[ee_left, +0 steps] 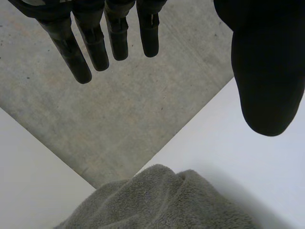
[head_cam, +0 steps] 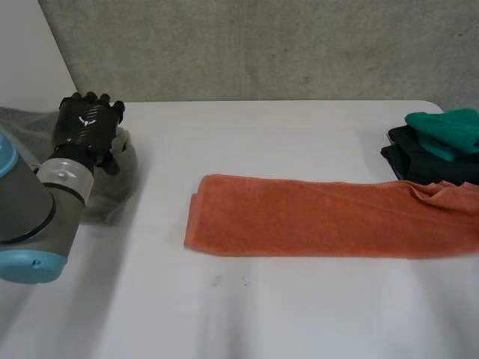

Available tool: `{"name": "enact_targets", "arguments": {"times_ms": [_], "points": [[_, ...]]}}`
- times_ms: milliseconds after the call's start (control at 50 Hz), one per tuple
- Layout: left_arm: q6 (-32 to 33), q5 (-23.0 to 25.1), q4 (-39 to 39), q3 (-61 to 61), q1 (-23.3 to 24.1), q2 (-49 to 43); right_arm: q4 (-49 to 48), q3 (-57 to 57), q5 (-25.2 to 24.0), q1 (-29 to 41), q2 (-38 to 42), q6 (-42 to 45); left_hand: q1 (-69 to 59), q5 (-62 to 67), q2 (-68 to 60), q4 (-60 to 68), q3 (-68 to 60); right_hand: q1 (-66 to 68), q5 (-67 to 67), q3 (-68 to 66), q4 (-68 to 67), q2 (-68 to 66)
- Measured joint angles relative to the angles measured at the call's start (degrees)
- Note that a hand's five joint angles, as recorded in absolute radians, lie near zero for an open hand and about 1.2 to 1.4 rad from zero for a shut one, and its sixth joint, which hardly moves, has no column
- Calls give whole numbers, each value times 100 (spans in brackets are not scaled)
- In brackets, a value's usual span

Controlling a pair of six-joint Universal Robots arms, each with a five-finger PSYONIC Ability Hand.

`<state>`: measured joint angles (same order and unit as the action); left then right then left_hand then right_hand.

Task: Fold the laundry.

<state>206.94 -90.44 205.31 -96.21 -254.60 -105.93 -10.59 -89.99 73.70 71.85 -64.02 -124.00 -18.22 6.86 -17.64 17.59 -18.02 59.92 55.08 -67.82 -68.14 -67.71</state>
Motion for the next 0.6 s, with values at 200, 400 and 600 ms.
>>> {"name": "enact_targets", "arguments": {"times_ms": [200,400,600], "points": [[-132,1,-179,-270,-5,397,-652,290,-143,2810,-401,-541,0,-58,42,-36,21,44,0,0,-17,-5],[-147,0,-207,-588,-20,564,-1284,1242,-692,5655,1164,-392,0,-96,89,-84,100,50,0,0,-18,-5],[-199,-3,-199,-763,26,521,-1319,1706,-684,6428,2099,-160,11,-128,116,-110,100,-1323,-1253,1453,1452,1450]]}}
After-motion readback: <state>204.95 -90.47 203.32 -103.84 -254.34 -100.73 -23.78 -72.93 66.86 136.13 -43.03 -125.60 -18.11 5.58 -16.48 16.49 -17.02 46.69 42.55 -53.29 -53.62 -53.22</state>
